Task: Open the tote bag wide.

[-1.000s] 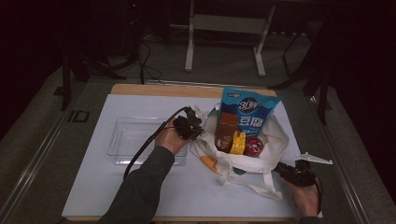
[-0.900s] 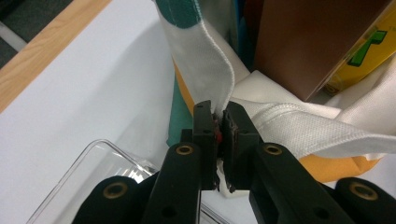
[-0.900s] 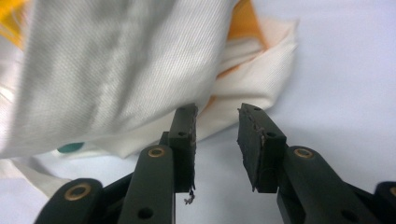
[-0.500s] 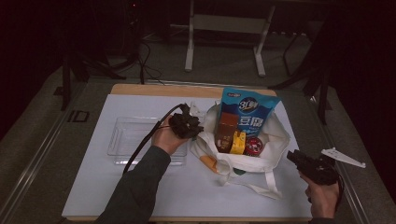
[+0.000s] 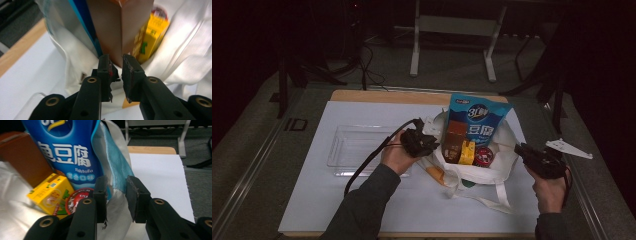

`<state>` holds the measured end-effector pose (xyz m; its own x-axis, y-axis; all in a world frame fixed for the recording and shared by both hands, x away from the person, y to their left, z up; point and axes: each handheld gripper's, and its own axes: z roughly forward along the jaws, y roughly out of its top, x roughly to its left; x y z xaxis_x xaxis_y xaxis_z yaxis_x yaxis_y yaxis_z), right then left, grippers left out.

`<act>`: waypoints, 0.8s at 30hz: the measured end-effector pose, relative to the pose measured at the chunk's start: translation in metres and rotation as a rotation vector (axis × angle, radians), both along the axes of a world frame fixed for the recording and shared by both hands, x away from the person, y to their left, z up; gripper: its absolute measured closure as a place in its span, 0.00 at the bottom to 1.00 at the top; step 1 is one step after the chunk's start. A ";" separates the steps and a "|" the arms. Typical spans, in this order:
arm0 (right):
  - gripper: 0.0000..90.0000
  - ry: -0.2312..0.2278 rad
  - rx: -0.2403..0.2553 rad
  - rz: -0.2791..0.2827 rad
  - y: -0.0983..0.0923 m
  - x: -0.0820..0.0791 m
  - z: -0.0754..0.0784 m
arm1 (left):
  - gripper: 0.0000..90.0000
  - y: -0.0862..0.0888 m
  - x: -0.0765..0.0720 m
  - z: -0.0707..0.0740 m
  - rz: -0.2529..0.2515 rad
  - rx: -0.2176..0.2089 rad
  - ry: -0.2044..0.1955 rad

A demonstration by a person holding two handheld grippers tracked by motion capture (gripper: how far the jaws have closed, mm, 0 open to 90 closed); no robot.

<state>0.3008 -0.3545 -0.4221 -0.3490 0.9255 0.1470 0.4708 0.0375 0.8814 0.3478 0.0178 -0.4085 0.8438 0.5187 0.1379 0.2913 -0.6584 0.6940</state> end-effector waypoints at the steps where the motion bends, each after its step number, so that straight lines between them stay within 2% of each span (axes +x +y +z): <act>1: 0.82 0.005 -0.009 -0.004 0.001 0.002 -0.001 | 0.87 -0.003 0.001 -0.004 -0.005 0.015 0.008; 4: 0.90 0.019 -0.036 0.001 0.006 0.008 -0.004 | 0.90 -0.011 0.004 -0.015 -0.016 0.057 0.019; 5: 0.90 0.019 -0.036 0.001 0.006 0.008 -0.004 | 0.91 -0.011 0.004 -0.015 -0.016 0.057 0.019; 6: 0.93 0.035 -0.067 0.007 0.011 0.013 -0.009 | 0.94 -0.016 0.005 -0.022 -0.018 0.083 0.026; 14: 0.94 0.111 -0.094 0.010 0.018 0.033 -0.036 | 0.98 -0.027 0.014 -0.050 -0.003 0.172 0.062; 17: 0.94 0.142 -0.081 0.004 0.015 0.039 -0.049 | 0.98 -0.026 0.016 -0.060 0.012 0.176 0.083; 20: 0.94 0.165 -0.055 0.001 0.011 0.042 -0.057 | 0.98 -0.026 0.017 -0.063 0.019 0.172 0.093; 24: 0.94 0.195 -0.073 -0.004 0.013 0.048 -0.064 | 0.98 -0.029 0.017 -0.062 0.021 0.193 0.092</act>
